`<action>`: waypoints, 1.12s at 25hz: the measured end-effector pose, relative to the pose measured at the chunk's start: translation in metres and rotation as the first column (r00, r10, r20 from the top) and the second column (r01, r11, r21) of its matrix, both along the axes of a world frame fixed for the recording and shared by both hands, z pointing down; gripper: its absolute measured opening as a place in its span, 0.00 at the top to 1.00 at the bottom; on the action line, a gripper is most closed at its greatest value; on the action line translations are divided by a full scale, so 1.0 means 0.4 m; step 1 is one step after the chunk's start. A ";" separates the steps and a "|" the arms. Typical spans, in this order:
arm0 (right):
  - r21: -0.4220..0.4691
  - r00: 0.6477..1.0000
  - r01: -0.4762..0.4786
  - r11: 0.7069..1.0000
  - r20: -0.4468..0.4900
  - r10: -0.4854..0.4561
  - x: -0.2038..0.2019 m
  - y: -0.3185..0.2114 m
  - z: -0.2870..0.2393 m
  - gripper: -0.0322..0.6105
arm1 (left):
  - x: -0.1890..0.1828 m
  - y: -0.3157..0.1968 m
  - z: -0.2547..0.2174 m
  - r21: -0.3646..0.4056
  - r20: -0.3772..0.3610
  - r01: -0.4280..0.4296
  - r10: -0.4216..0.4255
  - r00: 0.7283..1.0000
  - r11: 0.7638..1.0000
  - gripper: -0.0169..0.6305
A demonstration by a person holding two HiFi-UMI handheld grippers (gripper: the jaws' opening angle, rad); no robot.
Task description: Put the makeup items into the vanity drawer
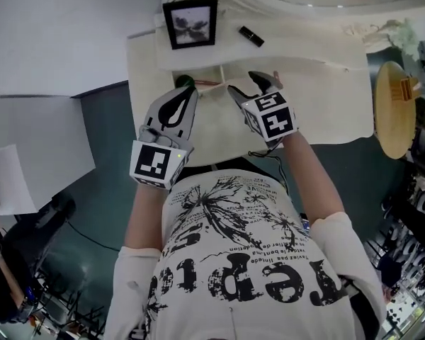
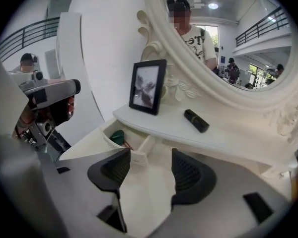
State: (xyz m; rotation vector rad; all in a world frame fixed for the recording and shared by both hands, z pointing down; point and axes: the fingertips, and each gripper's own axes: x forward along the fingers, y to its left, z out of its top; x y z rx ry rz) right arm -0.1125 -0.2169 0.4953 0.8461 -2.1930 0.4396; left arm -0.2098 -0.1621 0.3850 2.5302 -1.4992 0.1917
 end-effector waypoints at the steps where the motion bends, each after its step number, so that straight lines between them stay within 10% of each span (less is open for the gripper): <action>1: -0.001 1.000 -0.028 1.000 -0.002 0.028 0.034 -0.007 0.004 0.52 | 0.025 -0.010 0.002 0.000 -0.002 -0.019 0.019 1.000 1.000 0.95; 11: -0.065 0.953 -0.299 0.952 -0.070 0.295 0.344 -0.025 0.098 0.55 | 0.250 -0.073 0.044 -0.036 -0.017 -0.203 0.202 0.979 0.979 0.95; 28: -0.207 0.945 -0.308 0.928 -0.182 0.273 0.439 -0.056 0.256 0.85 | 0.353 -0.130 0.058 -0.022 -0.040 -0.165 0.164 0.986 0.986 0.95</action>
